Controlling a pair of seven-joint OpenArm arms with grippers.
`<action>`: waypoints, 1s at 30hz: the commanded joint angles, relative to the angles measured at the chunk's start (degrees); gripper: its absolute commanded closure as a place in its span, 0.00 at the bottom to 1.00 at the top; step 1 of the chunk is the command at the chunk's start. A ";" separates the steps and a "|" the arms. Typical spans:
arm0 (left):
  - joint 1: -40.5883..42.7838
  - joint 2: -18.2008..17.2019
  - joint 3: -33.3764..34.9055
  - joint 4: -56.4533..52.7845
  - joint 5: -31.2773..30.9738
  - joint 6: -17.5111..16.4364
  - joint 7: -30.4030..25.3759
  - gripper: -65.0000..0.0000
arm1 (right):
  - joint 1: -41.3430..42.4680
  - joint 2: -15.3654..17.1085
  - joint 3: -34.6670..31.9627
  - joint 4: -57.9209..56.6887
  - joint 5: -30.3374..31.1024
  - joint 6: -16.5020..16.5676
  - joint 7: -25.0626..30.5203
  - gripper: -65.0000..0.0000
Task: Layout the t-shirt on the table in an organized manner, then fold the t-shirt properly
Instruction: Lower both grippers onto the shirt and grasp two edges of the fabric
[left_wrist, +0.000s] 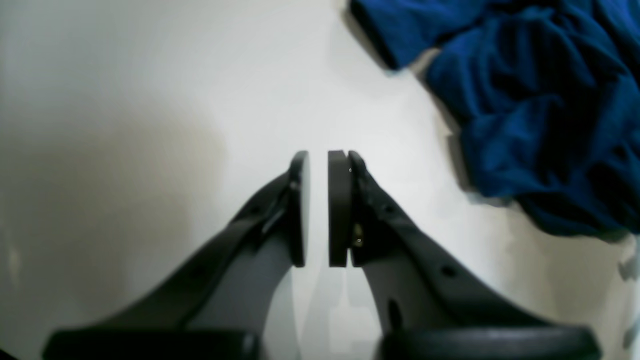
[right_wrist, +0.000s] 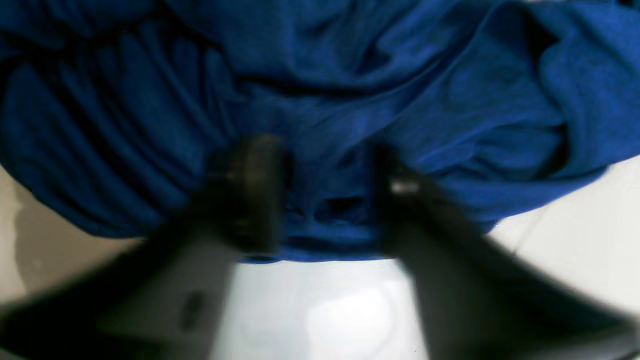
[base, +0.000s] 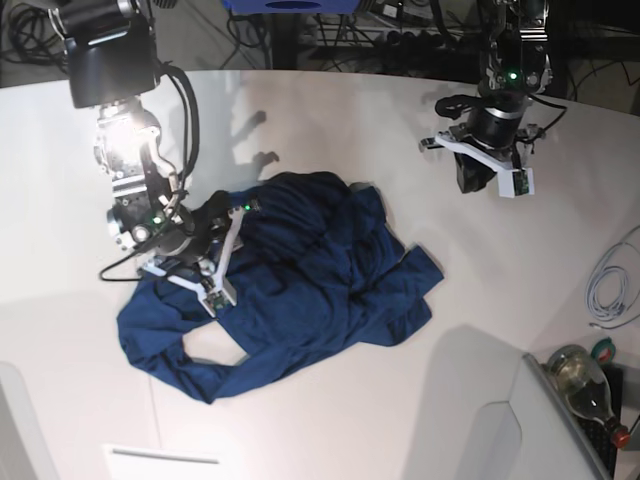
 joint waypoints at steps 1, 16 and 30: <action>-0.03 -0.51 -0.22 0.67 -0.09 -0.06 -1.42 0.92 | 0.72 -0.20 0.23 1.14 0.47 0.35 1.03 0.94; -1.87 0.02 3.74 0.76 0.00 -0.06 -1.42 0.92 | -18.62 4.28 10.96 23.99 0.47 0.52 -0.99 0.99; -13.83 0.46 23.60 -4.07 0.00 0.29 -1.42 0.92 | -19.58 4.90 23.26 19.51 0.47 3.60 -0.91 0.99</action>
